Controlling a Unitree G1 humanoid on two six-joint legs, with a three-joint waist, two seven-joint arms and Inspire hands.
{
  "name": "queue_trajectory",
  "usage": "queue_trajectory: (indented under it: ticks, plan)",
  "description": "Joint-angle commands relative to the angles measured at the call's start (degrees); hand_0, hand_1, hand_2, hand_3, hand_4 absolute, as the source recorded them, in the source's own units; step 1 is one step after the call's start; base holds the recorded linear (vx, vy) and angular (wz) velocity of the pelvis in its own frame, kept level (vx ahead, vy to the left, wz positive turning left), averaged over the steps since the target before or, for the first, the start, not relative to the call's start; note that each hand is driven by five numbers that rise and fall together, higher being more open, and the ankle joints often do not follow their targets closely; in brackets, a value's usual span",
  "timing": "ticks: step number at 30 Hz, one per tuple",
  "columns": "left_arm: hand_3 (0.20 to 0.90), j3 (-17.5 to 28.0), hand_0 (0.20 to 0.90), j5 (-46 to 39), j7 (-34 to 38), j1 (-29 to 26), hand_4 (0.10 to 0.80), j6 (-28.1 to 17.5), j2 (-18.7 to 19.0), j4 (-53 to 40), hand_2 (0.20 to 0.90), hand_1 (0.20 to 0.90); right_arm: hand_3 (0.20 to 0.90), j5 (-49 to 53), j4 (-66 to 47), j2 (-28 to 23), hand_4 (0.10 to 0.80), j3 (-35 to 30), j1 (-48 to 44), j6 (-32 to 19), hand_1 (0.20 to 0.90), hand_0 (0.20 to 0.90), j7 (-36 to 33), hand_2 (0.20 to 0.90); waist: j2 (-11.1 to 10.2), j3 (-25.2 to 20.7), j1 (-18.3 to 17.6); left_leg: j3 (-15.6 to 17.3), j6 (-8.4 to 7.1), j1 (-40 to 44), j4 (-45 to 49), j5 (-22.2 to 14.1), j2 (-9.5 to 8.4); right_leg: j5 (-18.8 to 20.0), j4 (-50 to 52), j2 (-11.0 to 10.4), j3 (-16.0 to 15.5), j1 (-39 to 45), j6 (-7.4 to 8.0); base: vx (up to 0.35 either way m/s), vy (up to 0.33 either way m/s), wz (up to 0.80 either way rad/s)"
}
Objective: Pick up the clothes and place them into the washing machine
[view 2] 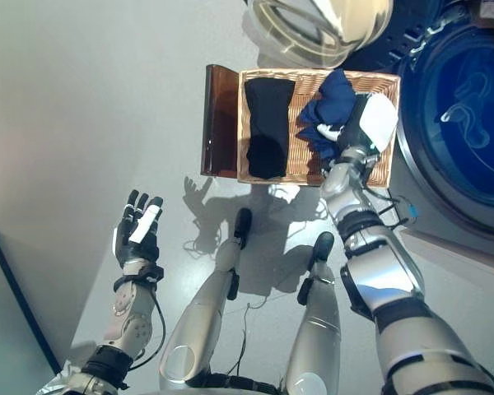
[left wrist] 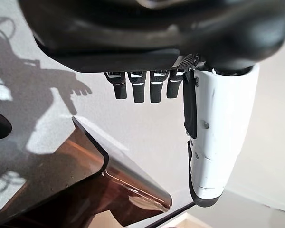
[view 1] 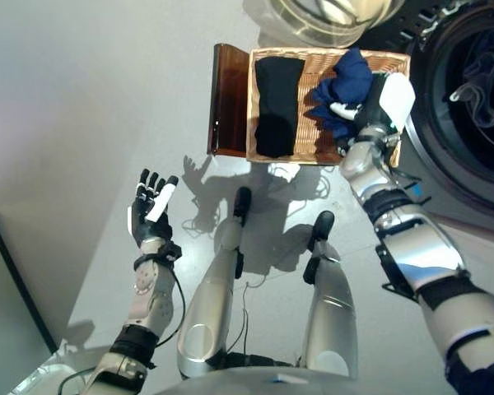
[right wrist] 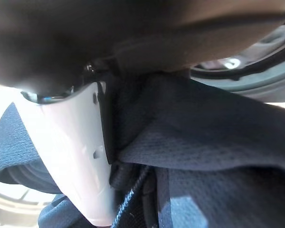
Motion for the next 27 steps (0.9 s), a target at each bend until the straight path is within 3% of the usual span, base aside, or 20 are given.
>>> queue_trajectory:
  ticks: [1,7,13,19,27]
  plan:
    - [0.9,2.7,0.9,0.5,0.3,1.5,0.8,-3.4,1.0,-1.1,0.9,0.9,0.2,-1.6,-6.5,-4.6,0.3,-2.1,-1.1,-4.0,0.2,0.2,-5.8,0.2,-0.3,-1.6,0.1,3.5,-2.43,0.9,1.7,-5.0,-1.92,-2.8,-1.9,0.4,0.7,3.7,-0.63,0.02,-0.01,-0.18]
    - [0.9,2.4,0.9,1.0,0.2,1.7,0.8,-3.3,0.8,-1.1,0.9,0.9,0.2,-0.5,-8.8,-7.4,0.3,-8.1,2.7,-4.1,0.2,0.2,-10.3,0.2,0.5,-2.2,-0.5,3.8,-2.32,0.6,1.6,-5.0,-1.86,-2.6,-2.3,0.6,1.1,3.2,-0.57,0.005,-0.004,-0.08]
    - [0.9,1.1,0.9,0.5,-0.4,2.5,0.8,-3.3,0.7,-0.6,0.9,0.9,0.2,7.1,-1.0,-12.4,0.3,-13.6,3.4,-5.3,0.2,0.2,-12.5,0.2,1.6,-2.4,-0.9,4.1,-2.19,0.9,1.3,-5.5,-2.07,-2.9,-2.3,0.5,1.4,3.1,-0.48,-0.003,0.0,-0.03]
    - [0.9,0.8,0.9,-0.2,-1.3,3.4,0.8,-2.8,1.6,-0.1,0.9,0.9,0.2,12.9,8.9,-17.6,0.3,-11.8,-1.7,-5.2,0.2,0.2,-9.6,0.2,2.4,-2.5,-0.5,5.1,-2.12,0.3,1.4,-5.4,-2.11,-2.2,-2.8,0.5,2.1,2.2,-0.37,-0.011,-0.002,0.0]
    - [0.9,0.1,0.9,-0.5,-2.1,3.8,0.8,-2.5,1.9,-0.4,0.9,0.9,0.2,16.7,12.5,-21.7,0.3,-9.7,-7.3,-5.8,0.2,0.2,-8.0,0.2,3.2,-2.2,-0.7,5.9,-2.37,-0.3,1.5,-5.2,-1.87,-2.3,-2.3,0.9,2.9,0.9,-0.41,-0.007,-0.025,-0.09]
